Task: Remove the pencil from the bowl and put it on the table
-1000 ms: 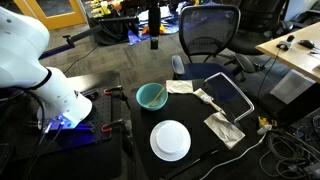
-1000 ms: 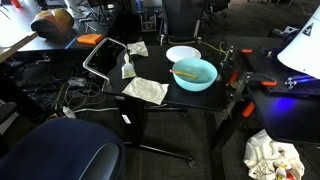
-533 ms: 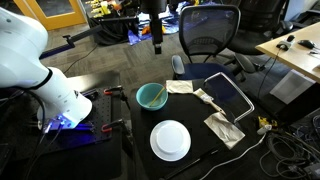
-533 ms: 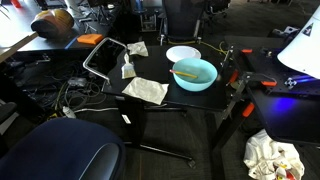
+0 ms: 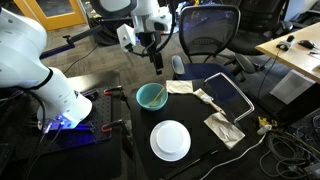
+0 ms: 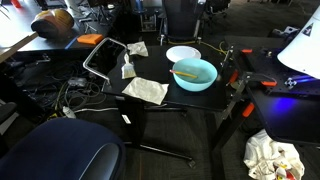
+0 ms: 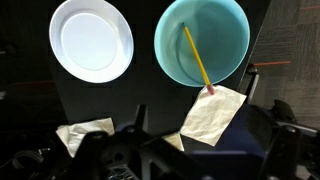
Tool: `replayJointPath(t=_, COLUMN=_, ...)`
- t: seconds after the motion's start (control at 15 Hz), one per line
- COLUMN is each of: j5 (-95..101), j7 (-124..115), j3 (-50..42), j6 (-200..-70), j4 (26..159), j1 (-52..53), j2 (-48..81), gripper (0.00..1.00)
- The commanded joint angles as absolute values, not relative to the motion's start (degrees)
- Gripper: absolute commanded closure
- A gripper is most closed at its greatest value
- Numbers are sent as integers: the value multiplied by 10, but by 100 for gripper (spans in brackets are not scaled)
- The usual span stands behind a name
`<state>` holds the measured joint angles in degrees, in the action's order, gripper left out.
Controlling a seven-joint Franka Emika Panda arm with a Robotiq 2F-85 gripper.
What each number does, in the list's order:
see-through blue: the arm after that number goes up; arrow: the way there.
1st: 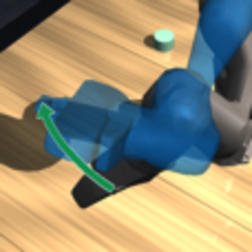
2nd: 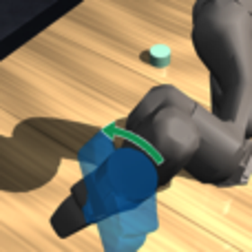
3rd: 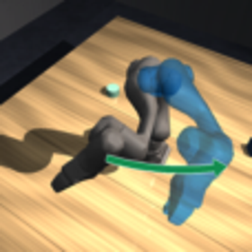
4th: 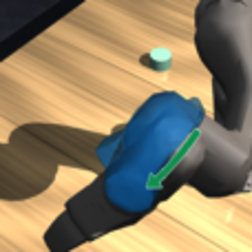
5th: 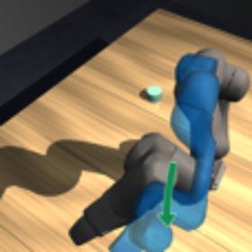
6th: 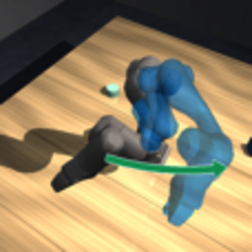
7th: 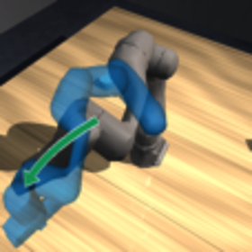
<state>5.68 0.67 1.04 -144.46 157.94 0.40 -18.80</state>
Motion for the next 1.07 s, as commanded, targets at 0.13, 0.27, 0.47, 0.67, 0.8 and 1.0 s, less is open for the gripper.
replayJointPath(t=0.13, j5=0, j7=127, j3=-29, j6=-1554, j4=1585, j1=25, j2=-74, gripper=0)
replayJointPath(t=0.27, j5=-21, j7=152, j3=-27, j6=-1565, j4=1573, j1=28, j2=-31, gripper=0)
replayJointPath(t=0.47, j5=-36, j7=172, j3=-12, j6=-1546, j4=1559, j1=26, j2=1, gripper=0)
replayJointPath(t=0.67, j5=-19, j7=154, j3=-7, j6=-1550, j4=1568, j1=16, j2=-3, gripper=0)
replayJointPath(t=0.8, j5=-19, j7=154, j3=-5, j6=-1550, j4=1565, j1=16, j2=2, gripper=0)
replayJointPath(t=1.0, j5=-15, j7=156, j3=-3, j6=-1559, j4=1557, j1=18, j2=16, gripper=0)
